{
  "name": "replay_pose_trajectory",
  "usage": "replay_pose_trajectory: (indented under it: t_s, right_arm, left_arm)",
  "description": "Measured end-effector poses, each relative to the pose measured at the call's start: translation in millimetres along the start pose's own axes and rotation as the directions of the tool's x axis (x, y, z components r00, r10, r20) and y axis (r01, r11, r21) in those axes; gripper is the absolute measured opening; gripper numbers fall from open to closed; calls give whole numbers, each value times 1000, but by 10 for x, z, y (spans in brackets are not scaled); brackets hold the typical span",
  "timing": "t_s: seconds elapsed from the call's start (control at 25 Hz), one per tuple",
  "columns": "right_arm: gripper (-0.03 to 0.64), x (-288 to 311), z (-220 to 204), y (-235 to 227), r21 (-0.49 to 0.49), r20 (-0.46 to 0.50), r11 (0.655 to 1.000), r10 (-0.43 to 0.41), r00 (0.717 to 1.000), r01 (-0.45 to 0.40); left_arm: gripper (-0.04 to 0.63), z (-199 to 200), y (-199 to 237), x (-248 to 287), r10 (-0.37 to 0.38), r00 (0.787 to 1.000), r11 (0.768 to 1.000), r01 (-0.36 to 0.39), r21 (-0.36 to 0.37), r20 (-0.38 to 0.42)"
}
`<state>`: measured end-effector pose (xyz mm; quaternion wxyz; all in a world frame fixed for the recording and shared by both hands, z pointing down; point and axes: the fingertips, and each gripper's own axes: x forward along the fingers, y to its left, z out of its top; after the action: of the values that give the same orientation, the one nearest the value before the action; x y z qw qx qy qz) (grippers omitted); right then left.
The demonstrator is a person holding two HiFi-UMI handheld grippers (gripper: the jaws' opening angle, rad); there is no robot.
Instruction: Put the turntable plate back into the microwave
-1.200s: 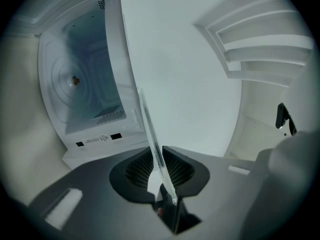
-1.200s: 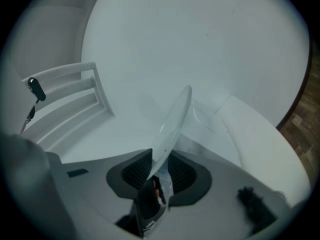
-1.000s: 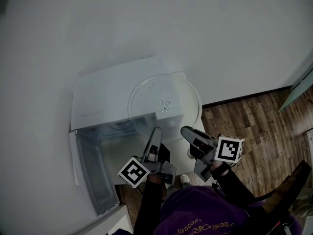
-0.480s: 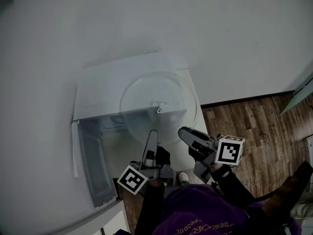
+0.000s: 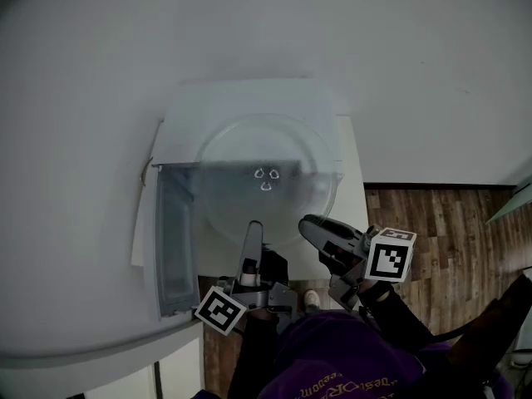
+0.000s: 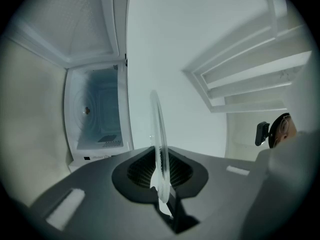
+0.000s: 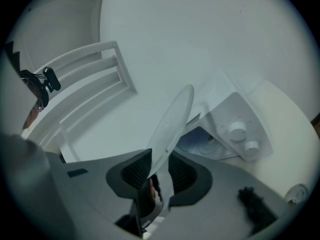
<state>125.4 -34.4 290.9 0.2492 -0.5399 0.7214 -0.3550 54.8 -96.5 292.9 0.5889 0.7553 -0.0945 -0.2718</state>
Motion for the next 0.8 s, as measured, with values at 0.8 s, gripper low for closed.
replay_pose_trajectory:
  t_s: [0.8]
  right_arm:
    - [130, 515, -735, 380, -39, -274, 986, 145, 951, -162]
  left_arm:
    - [43, 556, -32, -923, 18, 953, 999, -26, 22, 303]
